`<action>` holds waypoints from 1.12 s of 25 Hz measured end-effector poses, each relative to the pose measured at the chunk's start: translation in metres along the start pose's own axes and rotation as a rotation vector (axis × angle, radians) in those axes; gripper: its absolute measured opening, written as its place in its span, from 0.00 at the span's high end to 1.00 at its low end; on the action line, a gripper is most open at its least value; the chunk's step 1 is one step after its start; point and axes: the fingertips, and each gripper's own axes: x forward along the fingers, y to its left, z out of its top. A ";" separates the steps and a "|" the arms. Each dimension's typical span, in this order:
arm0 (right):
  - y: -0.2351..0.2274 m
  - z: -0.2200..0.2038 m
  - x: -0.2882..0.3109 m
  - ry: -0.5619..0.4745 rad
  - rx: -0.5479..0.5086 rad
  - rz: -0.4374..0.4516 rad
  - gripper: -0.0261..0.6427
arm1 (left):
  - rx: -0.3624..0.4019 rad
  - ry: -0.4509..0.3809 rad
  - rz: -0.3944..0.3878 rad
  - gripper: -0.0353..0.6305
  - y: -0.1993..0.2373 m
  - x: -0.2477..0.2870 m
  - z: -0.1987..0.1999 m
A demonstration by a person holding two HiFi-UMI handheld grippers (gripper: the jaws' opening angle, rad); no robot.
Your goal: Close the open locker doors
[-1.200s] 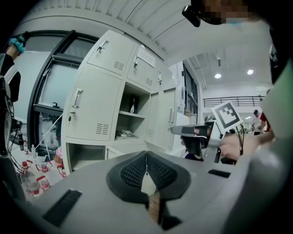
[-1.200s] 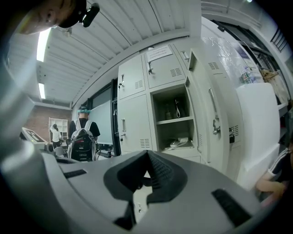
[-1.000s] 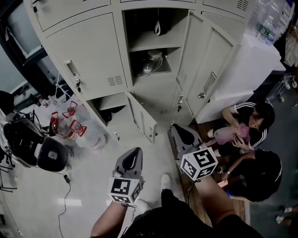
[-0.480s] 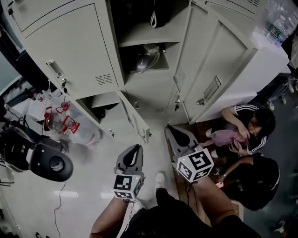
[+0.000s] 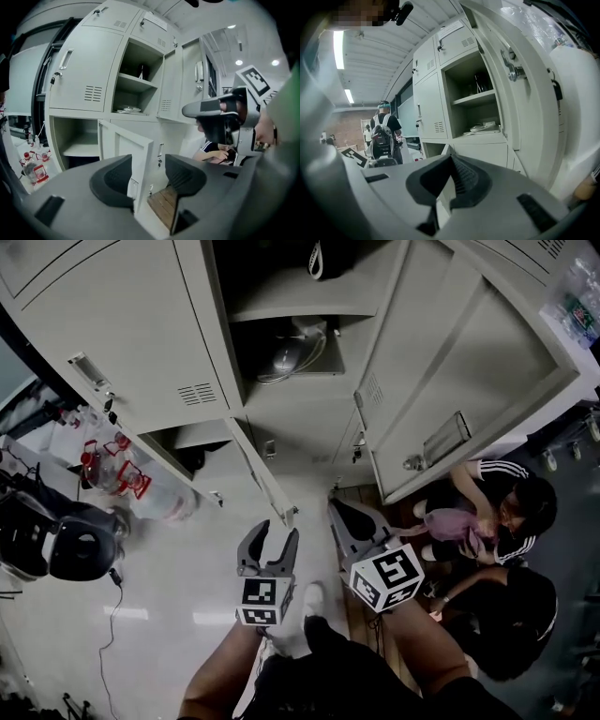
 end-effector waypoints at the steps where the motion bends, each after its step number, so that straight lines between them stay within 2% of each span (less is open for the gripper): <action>1: -0.001 -0.003 0.002 0.007 -0.002 0.007 0.96 | 0.002 0.005 0.009 0.64 0.001 0.007 -0.003; 7: -0.013 -0.018 0.011 0.038 -0.003 0.032 0.96 | 0.006 0.009 0.092 0.61 0.011 0.043 -0.011; 16: -0.015 -0.030 0.021 0.076 -0.019 0.094 0.96 | -0.013 0.009 0.163 0.61 0.020 0.065 -0.008; 22: -0.012 -0.031 0.024 0.077 -0.017 0.118 0.96 | -0.005 0.023 0.183 0.62 0.024 0.063 -0.011; 28: -0.007 -0.031 0.025 0.078 -0.024 0.138 0.96 | -0.001 0.034 0.193 0.68 0.027 0.056 -0.015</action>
